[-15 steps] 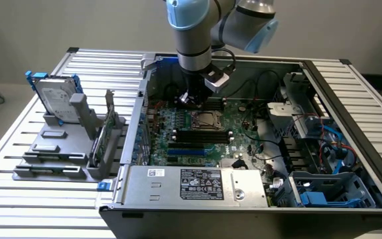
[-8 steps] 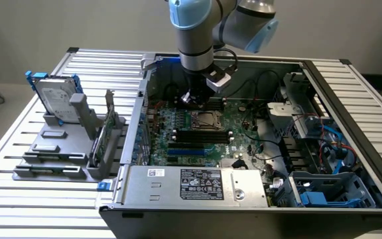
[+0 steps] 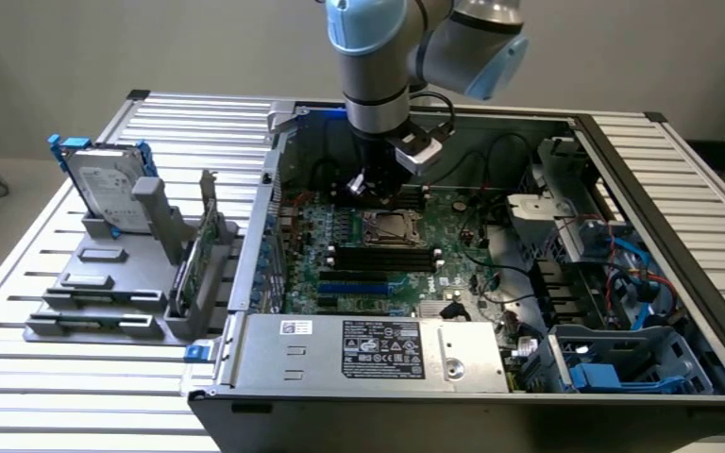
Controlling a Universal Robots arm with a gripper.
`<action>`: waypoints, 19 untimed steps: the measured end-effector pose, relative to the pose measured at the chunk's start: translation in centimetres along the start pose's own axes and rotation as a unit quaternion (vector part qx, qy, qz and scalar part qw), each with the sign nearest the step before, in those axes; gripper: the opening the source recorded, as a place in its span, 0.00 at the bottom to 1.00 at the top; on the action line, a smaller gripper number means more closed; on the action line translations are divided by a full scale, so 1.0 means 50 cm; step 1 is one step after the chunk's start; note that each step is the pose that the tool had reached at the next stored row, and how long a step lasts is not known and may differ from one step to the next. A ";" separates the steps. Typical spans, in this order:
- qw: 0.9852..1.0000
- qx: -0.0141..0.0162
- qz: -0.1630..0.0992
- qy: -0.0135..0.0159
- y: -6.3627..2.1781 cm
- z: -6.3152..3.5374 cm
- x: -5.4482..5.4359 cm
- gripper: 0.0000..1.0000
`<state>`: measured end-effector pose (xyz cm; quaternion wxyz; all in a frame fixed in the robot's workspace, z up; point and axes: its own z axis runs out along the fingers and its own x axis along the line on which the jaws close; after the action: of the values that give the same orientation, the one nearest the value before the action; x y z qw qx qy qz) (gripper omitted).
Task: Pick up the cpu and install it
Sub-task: 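Install the first cpu locking lever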
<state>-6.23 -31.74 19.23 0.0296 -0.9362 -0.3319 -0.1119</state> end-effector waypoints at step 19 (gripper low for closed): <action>1.000 -0.002 0.008 -0.004 0.012 0.004 0.022 0.11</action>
<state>-5.00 -31.49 19.28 0.0269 -0.9394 -0.3239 -0.1085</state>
